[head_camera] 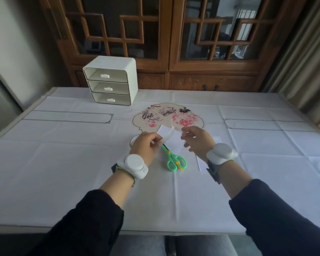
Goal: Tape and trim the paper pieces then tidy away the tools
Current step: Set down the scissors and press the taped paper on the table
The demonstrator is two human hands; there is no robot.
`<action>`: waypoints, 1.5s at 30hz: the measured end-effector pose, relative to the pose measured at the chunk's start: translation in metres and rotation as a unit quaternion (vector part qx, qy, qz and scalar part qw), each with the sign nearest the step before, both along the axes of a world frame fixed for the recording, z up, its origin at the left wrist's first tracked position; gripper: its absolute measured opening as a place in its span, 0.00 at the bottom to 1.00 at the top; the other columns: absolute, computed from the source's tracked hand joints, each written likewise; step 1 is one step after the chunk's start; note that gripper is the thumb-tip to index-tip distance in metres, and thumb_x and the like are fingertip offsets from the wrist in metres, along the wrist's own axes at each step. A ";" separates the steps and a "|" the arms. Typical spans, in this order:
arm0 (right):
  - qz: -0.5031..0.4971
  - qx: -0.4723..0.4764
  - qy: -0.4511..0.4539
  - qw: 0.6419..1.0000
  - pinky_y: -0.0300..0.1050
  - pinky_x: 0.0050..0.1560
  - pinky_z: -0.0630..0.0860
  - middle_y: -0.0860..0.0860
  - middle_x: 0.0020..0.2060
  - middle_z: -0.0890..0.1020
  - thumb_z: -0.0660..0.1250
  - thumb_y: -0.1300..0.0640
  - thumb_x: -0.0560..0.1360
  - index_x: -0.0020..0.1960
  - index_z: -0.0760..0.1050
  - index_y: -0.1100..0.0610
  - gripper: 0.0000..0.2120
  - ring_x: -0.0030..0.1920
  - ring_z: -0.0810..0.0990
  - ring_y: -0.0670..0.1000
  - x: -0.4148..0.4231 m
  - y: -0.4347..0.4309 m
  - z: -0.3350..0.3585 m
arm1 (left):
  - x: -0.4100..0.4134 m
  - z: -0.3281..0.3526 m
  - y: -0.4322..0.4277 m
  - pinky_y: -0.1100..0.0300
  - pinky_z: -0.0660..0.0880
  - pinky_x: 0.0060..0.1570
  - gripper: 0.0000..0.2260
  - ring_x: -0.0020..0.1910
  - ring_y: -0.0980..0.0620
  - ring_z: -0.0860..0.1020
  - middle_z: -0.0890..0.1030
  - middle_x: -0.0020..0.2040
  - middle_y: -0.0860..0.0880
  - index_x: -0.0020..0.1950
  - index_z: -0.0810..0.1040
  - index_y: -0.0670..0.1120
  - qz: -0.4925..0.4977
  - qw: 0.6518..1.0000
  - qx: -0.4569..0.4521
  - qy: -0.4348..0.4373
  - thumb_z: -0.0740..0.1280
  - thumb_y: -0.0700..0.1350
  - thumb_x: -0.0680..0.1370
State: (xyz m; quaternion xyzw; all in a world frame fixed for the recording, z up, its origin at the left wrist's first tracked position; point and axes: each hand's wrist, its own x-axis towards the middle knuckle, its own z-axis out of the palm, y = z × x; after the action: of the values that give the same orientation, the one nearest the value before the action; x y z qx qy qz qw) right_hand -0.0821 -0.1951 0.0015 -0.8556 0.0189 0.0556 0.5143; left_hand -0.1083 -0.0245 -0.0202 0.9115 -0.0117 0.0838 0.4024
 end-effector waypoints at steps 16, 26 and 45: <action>-0.107 0.095 -0.057 0.988 0.27 0.29 0.74 0.50 0.34 0.81 0.65 0.61 0.76 0.45 0.80 0.58 0.05 0.29 0.78 0.41 -0.013 -0.079 0.004 | 0.010 0.013 -0.074 0.72 0.66 0.46 0.10 0.45 0.53 0.75 0.82 0.53 0.47 0.56 0.81 0.45 -0.039 0.996 -0.068 0.043 0.64 0.40 0.77; -0.169 0.016 -0.012 0.985 0.44 0.38 0.75 0.49 0.31 0.80 0.64 0.59 0.75 0.37 0.79 0.54 0.09 0.31 0.75 0.49 -0.010 -0.106 -0.019 | 0.021 0.002 -0.104 0.64 0.69 0.46 0.08 0.45 0.51 0.78 0.81 0.44 0.49 0.52 0.80 0.48 0.021 0.982 -0.146 0.116 0.69 0.43 0.73; -0.122 -0.203 0.048 0.970 0.41 0.35 0.67 0.51 0.40 0.77 0.59 0.53 0.77 0.44 0.74 0.54 0.07 0.39 0.75 0.56 0.001 -0.113 -0.041 | 0.036 -0.022 -0.117 0.63 0.73 0.46 0.07 0.46 0.50 0.79 0.83 0.44 0.49 0.46 0.80 0.47 0.056 0.983 -0.072 0.160 0.71 0.44 0.69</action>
State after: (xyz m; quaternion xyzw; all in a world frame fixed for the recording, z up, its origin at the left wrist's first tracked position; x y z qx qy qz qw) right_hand -0.0814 -0.3079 -0.0395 -0.9295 0.1589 0.0289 0.3315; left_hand -0.0724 -0.1417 -0.0427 0.8811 0.1102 -0.0404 0.4582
